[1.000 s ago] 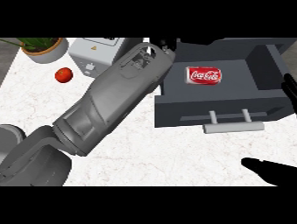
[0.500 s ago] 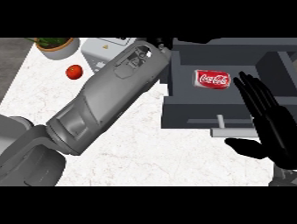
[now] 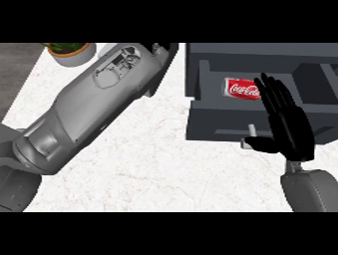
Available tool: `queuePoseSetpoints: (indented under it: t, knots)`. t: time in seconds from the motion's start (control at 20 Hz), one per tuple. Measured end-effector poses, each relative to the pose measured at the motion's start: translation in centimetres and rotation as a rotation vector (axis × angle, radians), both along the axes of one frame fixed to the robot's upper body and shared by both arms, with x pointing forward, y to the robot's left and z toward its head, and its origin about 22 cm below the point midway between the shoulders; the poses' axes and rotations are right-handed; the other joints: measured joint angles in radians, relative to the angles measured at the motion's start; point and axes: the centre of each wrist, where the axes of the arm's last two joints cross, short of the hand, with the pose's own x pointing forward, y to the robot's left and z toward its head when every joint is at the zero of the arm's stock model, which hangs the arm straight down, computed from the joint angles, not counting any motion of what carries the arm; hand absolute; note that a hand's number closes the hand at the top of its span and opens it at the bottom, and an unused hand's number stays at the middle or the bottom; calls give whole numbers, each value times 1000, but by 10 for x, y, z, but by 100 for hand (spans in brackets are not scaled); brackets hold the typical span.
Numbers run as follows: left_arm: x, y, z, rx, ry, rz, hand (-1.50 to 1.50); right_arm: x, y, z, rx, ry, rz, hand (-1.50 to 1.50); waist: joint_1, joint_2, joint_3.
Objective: Pick up the can, place it into the drawer and close the drawer
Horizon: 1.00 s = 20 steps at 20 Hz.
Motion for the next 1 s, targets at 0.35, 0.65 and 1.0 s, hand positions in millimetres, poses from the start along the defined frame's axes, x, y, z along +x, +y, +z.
queuePoseSetpoints:
  t: [0.35, 0.65, 1.0]
  knots:
    - [-3, 34, 6, 9, -2, 1, -150, 36, -5, -14, -69, -50, -32, -150, 14, -8, -11]
    - [-10, 51, 6, 8, 25, -10, -150, 63, -4, -22, -129, -98, -90, -150, 22, -7, -14]
    - [-22, 73, 6, 6, 39, -15, -150, 96, -8, -18, -132, -139, -146, -150, 37, 3, -7]
